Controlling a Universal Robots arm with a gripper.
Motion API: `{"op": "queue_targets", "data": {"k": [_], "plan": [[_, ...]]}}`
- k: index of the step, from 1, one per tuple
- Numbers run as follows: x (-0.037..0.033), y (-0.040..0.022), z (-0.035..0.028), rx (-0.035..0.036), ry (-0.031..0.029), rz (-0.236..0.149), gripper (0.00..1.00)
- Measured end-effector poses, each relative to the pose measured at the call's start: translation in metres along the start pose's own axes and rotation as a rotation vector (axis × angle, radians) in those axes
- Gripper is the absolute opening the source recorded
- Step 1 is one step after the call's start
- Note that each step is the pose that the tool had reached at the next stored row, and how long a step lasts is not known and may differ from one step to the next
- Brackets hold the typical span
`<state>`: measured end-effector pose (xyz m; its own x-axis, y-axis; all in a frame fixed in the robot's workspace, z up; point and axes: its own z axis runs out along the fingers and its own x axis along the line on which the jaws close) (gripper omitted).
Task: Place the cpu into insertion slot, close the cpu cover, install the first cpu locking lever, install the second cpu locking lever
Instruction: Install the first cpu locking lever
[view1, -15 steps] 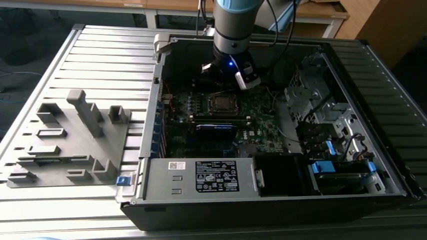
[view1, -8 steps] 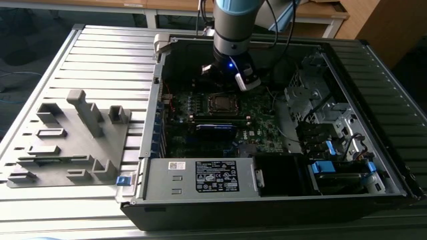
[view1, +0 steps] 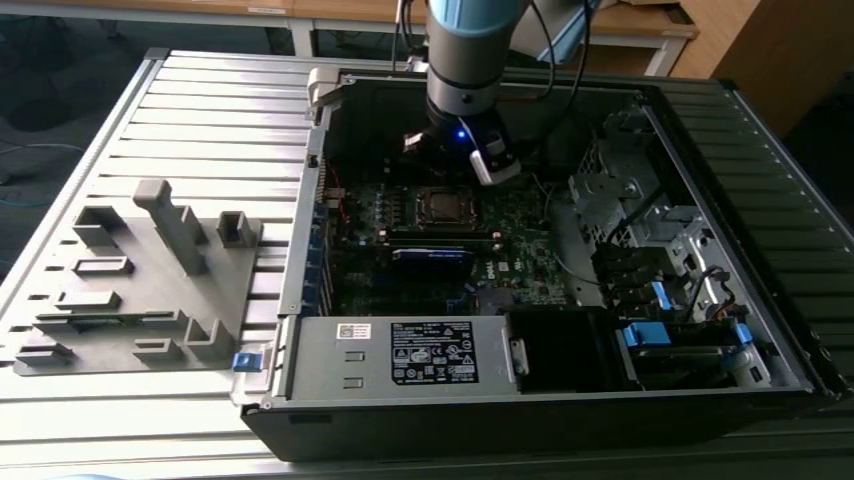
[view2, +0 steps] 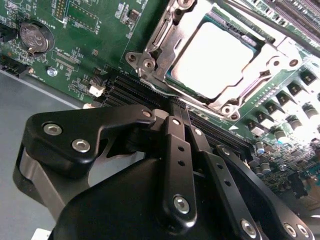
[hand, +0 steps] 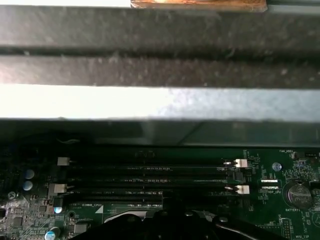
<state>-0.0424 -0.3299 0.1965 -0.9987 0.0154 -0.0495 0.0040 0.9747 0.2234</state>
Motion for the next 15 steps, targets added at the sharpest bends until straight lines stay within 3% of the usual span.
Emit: {"op": "queue_targets", "data": {"k": [10,15], "plan": [[0.0002,-0.0012,0.0038,-0.0058,-0.0031,0.0,0.11],[0.0003,-0.0014,0.0043,-0.0173,-0.0035,0.0,0.11]]}}
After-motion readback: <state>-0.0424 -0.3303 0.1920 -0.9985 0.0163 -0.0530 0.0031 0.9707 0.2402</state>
